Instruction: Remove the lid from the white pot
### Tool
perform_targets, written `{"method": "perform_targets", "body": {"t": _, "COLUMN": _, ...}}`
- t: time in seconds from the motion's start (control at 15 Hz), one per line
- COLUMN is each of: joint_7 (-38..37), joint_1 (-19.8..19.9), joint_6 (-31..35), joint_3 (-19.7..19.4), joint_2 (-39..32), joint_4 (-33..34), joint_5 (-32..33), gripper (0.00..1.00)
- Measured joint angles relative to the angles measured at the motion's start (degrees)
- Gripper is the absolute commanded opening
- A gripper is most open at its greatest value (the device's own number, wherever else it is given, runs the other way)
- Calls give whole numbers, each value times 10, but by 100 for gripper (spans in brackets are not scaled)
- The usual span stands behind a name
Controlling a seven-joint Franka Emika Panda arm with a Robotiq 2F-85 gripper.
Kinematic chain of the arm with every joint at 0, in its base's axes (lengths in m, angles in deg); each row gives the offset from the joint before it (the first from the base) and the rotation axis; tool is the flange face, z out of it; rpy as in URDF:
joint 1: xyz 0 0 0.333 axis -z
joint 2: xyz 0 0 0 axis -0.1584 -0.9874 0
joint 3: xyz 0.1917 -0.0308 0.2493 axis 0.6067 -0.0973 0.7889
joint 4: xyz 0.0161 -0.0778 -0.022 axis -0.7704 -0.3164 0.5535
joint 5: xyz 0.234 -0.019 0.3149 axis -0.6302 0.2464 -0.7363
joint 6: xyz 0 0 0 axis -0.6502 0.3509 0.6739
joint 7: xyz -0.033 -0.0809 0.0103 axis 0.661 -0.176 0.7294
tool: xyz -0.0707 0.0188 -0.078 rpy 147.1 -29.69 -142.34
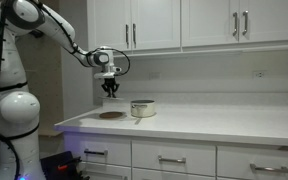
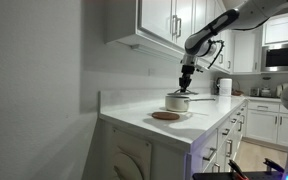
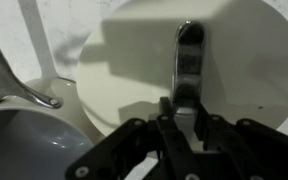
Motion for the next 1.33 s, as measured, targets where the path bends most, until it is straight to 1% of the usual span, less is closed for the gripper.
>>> {"method": "perform_targets", "body": {"t": 0.33, "joint_7": 60, "joint_1": -19, "joint_6": 39, "joint_3": -11, "joint_2": 42, "joint_4": -65, "joint_5": -53, "gripper": 6}}
{"method": "perform_targets", "body": {"t": 0.53, "joint_7": 70, "joint_1": -37, "joint_6": 67, "joint_3": -13, "joint_2": 52, "joint_4": -97, "joint_5": -64, "gripper": 6}}
{"method": "perform_targets", "body": {"t": 0.73, "joint_7": 73, "joint_1": -59, "joint_6": 114, "joint_3": -12, "joint_2": 52, "joint_4": -122, "joint_5": -67, "gripper": 6}}
{"method": "perform_targets", "body": {"t": 1.07, "joint_7": 73, "joint_1": -90, "joint_6": 165, "joint_3": -8, "joint_2": 46, "joint_4": -141, "joint_5": -68, "gripper": 6}}
{"method": "perform_targets", "body": {"t": 1.33, "joint_7": 72, "joint_1": -103, "joint_6": 195, "joint_3": -3, "joint_2": 29, "joint_4": -143, "joint_5": -68, "gripper": 6}}
